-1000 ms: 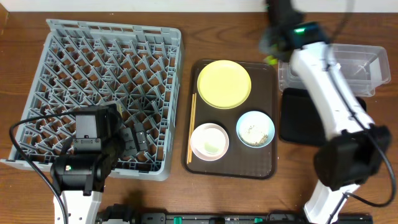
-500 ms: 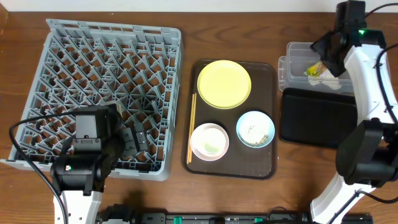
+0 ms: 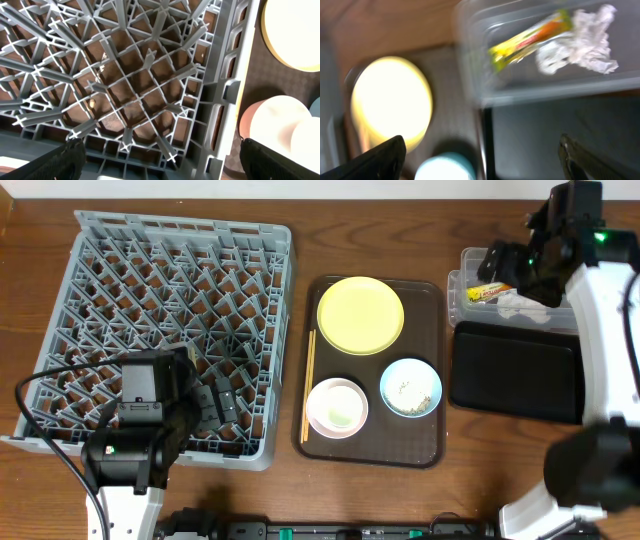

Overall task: Sort waste into correct bins and load items into the dishwasher
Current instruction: 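Carry the wrapper to the clear bin and drop it, then grasp the rim of the blue rice bowl with the right gripper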

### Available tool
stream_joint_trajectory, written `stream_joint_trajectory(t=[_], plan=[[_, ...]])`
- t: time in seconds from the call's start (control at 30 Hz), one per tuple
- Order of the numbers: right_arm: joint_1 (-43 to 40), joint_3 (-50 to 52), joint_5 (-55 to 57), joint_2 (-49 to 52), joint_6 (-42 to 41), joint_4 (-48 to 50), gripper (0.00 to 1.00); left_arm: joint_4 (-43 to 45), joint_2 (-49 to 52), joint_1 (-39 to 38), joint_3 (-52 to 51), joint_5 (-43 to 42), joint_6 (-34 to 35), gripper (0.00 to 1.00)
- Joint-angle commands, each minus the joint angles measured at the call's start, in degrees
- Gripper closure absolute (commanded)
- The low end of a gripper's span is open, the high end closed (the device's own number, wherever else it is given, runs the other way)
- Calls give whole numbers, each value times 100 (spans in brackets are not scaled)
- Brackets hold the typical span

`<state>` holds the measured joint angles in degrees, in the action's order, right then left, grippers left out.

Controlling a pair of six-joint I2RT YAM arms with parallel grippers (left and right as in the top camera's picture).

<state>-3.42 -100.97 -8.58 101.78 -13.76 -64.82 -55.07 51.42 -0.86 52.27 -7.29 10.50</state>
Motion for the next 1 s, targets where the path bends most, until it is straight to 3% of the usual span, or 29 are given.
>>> stream_joint_trajectory(t=[0.0,0.23,0.43,0.57,0.77,0.97], plan=[[317,4,-391,-726,1276,-627,3,2,-20,-20,144,50,-52,2],[715,997,-415,-1663,1281,-962,4,0,-20,-20,144,50,-52,2],[1189,2933,-540,-2990,1412,275,1,2,-20,-20,144,50,-52,1],[1784,3812,-542,-3368,1513,1095,1,2,-20,-20,144,50,-52,2],[2767,4553,-437,-3021,1641,1954,25,2,-20,-20,144,50,-52,2],[3296,4725,-195,-2277,1637,2273,33,0,-20,-20,144,50,-52,2]])
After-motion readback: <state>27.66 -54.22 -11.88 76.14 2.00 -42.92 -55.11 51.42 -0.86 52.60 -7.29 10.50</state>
